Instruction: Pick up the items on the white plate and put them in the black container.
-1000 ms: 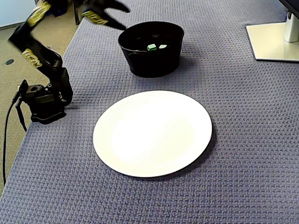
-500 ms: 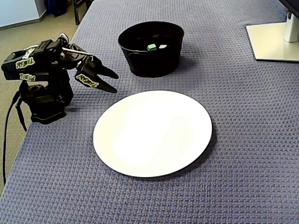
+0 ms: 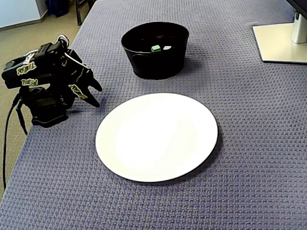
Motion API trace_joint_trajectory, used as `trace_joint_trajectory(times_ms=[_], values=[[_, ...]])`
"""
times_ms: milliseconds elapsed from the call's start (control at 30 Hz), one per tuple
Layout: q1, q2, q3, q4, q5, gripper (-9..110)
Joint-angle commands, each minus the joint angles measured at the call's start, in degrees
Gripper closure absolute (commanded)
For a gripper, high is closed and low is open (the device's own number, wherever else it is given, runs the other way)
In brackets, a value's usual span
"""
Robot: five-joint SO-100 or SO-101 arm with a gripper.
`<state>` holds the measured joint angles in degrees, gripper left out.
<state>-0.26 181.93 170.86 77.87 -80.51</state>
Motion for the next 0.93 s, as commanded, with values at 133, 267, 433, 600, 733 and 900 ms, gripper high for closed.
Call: trace_joint_trajectory(times_ms=[133, 267, 433, 600, 733, 900], values=[[0.7, 0.1, 0.8, 8.8, 2.5, 71], [-1.1, 0.1, 0.8, 8.6, 3.4, 70], [-1.3, 0.1, 0.8, 8.6, 3.4, 70], [-1.3, 0.1, 0.8, 8.6, 3.4, 71], [-1.3, 0.1, 0.8, 8.6, 3.4, 72], [-1.3, 0.1, 0.8, 8.6, 3.4, 73]])
